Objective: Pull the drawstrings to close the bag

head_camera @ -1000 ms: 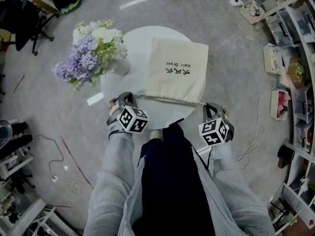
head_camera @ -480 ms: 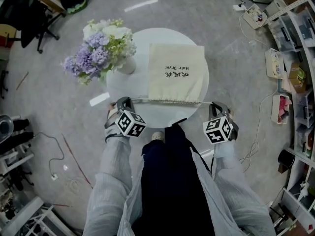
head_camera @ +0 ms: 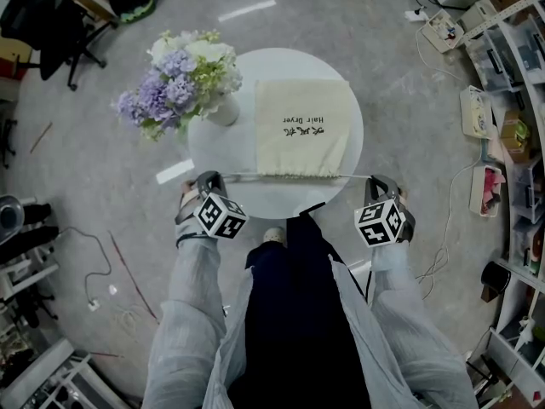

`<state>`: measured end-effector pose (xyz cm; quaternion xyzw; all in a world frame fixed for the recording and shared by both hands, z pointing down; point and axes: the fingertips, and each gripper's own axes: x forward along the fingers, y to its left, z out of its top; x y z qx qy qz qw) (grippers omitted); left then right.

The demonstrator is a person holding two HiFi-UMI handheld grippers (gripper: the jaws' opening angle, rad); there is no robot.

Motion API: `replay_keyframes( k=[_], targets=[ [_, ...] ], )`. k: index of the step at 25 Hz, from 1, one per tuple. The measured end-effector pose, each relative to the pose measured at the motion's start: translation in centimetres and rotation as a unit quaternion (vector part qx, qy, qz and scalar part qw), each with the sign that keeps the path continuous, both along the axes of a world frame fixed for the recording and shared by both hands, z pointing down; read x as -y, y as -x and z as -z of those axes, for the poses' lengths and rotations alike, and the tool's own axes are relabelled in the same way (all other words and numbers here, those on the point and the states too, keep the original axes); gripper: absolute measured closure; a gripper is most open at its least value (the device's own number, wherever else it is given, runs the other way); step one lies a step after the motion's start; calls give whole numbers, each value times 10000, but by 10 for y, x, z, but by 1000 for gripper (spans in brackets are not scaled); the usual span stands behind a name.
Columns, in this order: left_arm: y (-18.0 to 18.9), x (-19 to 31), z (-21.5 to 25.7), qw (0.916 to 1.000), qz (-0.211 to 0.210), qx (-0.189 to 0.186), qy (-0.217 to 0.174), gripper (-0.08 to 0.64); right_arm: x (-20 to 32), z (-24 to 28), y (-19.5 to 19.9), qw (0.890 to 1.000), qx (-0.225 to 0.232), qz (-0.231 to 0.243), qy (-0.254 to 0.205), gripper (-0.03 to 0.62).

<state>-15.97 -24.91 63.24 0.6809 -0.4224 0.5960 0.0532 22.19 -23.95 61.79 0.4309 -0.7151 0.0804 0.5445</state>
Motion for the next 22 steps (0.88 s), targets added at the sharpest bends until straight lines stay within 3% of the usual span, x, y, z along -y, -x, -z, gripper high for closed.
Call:
replay_keyframes(
  k=[5, 22],
  targets=[
    [4, -4, 0, 10000, 4, -48, 79, 540, 1, 4, -4, 10000, -17, -51, -36, 583],
    [35, -18, -1, 9993, -32, 317, 181, 540, -12, 6, -23, 9990, -450, 52, -65, 583]
  ],
)
